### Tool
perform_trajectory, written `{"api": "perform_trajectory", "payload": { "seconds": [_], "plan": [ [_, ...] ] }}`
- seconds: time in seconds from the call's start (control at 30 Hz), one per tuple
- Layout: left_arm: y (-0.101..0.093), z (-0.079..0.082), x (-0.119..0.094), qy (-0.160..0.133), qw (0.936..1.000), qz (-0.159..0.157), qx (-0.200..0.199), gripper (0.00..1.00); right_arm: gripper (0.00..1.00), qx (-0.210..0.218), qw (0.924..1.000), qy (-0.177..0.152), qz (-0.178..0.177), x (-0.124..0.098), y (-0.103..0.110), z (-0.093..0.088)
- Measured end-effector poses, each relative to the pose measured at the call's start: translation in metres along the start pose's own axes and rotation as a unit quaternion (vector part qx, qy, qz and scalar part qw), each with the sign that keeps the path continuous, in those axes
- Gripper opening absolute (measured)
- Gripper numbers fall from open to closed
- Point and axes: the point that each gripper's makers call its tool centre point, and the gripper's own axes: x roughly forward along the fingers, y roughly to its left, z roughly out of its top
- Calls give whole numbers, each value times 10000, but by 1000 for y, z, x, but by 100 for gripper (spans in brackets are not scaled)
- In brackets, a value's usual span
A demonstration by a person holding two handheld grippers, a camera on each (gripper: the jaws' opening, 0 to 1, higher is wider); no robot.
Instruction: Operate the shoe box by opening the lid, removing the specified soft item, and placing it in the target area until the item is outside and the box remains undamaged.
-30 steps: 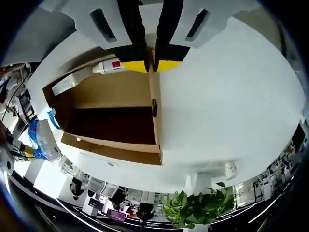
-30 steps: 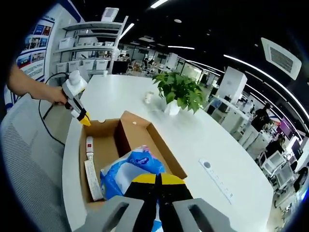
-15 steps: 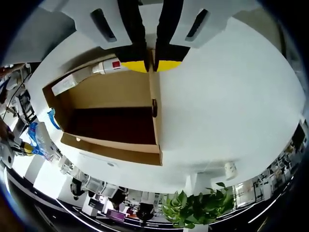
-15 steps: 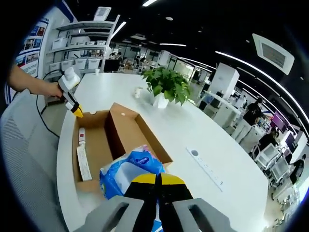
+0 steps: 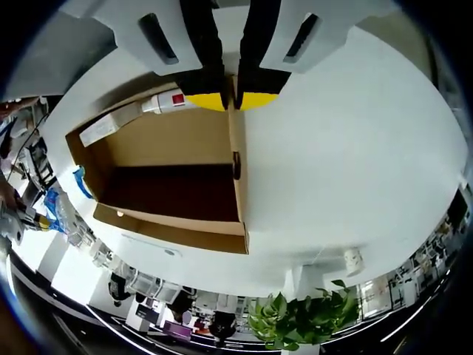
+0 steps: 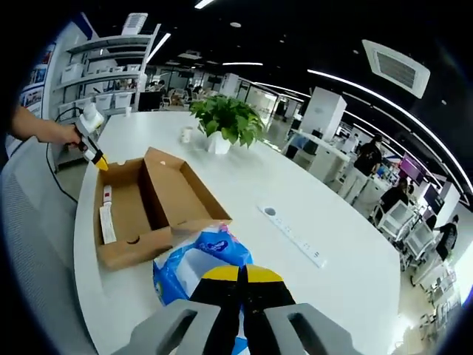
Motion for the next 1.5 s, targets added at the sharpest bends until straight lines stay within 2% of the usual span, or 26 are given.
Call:
{"api": "perform_trajectory", "payload": {
  "seconds": [0.37,0.6,1.0,1.5],
  "plan": [
    [1,0,1,41,10000,-7,-24,3,0,278,9992,265,-119,-13,-30,-55],
    [1,0,1,70,10000,39,46,3,0,436,9983,383,-56,-18,-39,-84],
    [0,0,1,116,9999,99,-2,3,0,461,9971,598,-38,-21,-51,-122],
    [0,0,2,171,9997,147,26,3,0,482,9957,780,134,-4,-58,-157]
  ]
}}
